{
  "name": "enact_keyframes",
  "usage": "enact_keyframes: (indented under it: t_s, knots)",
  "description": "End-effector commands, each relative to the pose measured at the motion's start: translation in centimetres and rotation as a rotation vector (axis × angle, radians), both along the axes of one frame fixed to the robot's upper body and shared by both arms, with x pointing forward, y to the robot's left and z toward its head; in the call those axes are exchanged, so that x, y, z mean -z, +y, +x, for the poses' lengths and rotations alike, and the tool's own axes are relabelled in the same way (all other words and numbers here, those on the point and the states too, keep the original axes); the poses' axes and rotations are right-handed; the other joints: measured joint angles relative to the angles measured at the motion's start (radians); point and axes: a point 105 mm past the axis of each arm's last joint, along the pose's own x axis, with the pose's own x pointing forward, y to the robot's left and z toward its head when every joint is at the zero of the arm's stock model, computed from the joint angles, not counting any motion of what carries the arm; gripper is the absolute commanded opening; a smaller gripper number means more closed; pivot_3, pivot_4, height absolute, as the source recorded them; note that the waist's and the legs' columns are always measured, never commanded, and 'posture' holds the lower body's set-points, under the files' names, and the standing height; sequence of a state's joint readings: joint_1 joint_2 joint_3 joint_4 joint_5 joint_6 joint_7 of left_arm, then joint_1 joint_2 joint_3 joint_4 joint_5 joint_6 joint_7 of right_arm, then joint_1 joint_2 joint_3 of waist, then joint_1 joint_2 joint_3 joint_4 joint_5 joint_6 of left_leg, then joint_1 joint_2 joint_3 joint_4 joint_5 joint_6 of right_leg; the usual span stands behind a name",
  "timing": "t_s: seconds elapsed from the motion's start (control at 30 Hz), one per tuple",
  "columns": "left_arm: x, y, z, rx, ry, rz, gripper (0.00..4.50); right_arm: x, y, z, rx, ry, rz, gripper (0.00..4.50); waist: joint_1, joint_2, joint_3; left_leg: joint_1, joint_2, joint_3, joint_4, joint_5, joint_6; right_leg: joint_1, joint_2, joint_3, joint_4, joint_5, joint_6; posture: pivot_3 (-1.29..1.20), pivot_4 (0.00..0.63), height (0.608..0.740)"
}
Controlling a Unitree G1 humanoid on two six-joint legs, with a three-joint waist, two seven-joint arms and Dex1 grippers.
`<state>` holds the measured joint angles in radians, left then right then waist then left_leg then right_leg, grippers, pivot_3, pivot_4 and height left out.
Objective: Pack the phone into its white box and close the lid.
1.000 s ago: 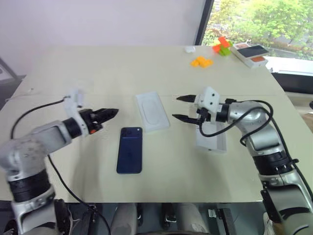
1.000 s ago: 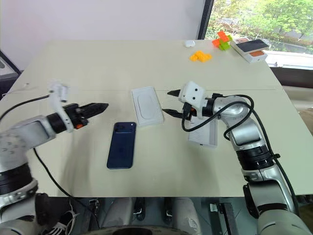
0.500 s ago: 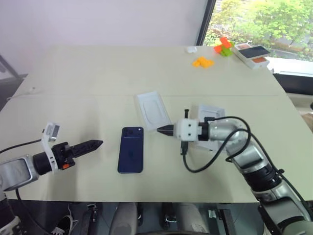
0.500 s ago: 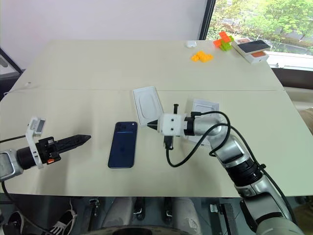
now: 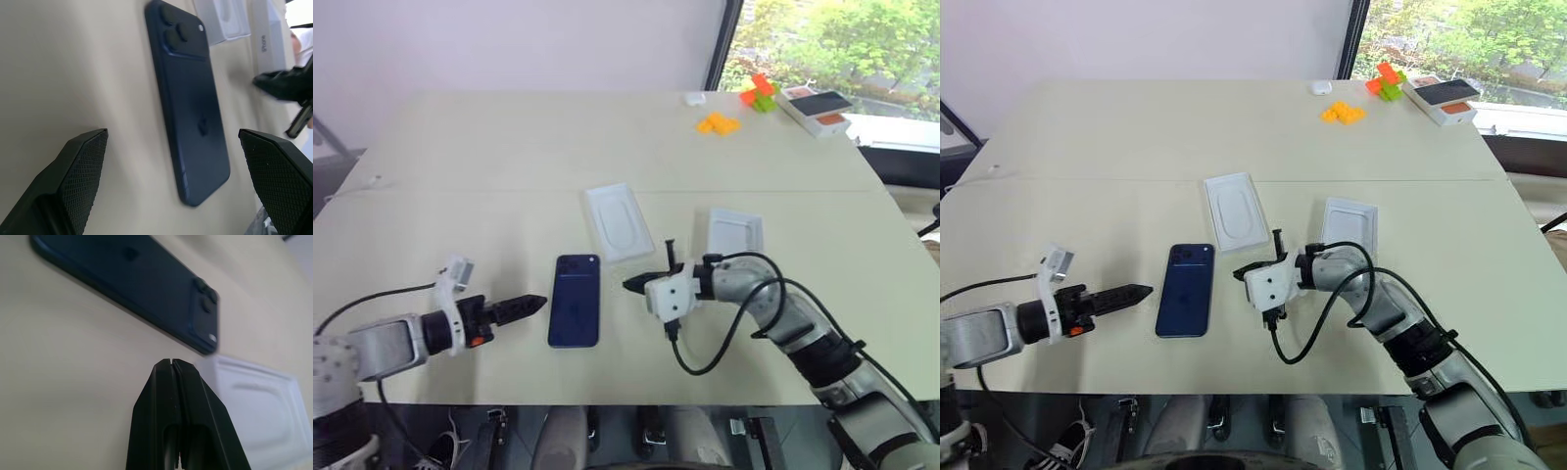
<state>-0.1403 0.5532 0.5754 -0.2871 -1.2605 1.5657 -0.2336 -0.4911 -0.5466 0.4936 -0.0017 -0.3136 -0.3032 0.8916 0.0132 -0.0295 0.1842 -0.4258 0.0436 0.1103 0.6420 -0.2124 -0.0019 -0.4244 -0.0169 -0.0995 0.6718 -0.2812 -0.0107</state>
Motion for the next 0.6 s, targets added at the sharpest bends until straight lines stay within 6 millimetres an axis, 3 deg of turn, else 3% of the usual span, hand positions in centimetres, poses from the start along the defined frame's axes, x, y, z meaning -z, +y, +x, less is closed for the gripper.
enact_keyframes:
  t_s: [0.03,0.37,0.6]
  knots:
    - [0.2,-1.7,0.0,0.041,0.002,0.019,4.50,0.2,0.8,0.3,-0.042,-0.114,-0.039,0.06,-0.001,0.000,0.000,0.000,0.000,0.000,0.000,0.000,0.000,0.000,0.000,0.000,0.000,0.000,0.000,0.00,0.150,0.737]
    - [1.0,-2.1,0.4,0.025,0.061,0.038,4.50,1.6,1.4,1.5,-0.073,-0.211,-0.102,0.06,-0.001,-0.001,-0.001,0.004,0.000,0.000,0.000,0.001,-0.002,0.004,0.000,0.000,0.000,0.000,0.000,0.00,0.150,0.737]
    - [1.1,-3.2,0.7,0.051,0.077,0.025,4.50,2.5,2.7,1.5,-0.104,-0.229,-0.113,0.06,-0.002,-0.002,-0.002,0.019,-0.001,0.000,-0.007,0.000,-0.001,0.019,0.000,0.000,-0.007,-0.001,0.002,0.00,0.150,0.737]
